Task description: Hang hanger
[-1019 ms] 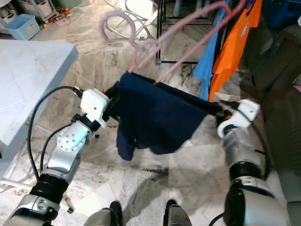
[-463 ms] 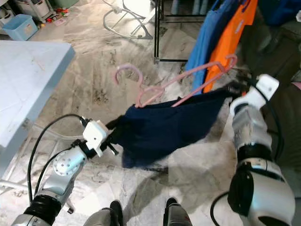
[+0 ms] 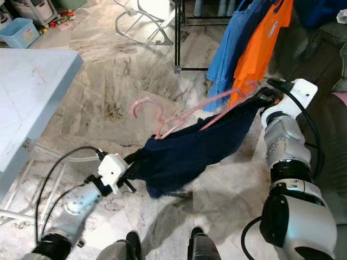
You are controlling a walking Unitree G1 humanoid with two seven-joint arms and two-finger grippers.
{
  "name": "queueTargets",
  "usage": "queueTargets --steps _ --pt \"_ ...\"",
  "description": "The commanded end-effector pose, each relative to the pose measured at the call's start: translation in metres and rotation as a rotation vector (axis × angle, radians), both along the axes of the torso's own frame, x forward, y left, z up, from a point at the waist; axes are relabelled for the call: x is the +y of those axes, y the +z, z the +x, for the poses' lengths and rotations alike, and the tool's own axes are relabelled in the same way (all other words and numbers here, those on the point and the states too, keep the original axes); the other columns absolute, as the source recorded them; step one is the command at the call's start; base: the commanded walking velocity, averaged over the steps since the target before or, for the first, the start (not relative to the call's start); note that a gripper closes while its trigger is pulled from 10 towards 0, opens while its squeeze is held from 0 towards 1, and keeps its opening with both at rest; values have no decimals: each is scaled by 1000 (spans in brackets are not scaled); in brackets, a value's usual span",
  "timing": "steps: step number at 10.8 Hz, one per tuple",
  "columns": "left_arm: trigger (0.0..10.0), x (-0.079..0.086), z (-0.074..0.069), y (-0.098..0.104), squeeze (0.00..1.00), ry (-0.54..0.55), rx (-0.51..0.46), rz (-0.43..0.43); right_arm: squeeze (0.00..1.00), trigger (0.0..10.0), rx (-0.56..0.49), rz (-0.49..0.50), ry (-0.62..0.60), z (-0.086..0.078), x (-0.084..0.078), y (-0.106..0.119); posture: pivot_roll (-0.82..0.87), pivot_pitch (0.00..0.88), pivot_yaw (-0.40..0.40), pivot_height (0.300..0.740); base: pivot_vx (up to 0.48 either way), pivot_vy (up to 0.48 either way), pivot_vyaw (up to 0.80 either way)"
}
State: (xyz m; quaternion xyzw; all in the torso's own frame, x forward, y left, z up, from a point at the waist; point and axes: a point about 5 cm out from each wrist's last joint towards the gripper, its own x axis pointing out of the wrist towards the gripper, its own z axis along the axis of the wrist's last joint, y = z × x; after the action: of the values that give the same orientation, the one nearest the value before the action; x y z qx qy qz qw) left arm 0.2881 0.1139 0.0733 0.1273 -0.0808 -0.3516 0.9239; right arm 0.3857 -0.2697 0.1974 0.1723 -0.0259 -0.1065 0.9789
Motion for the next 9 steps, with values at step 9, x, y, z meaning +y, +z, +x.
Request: queueTargets --steps 9 --pt "0 15 -17 -51 0 -16 172 246 0 0 -189 -303 218 4 51 51 -248 241 58 740 0 0 0"
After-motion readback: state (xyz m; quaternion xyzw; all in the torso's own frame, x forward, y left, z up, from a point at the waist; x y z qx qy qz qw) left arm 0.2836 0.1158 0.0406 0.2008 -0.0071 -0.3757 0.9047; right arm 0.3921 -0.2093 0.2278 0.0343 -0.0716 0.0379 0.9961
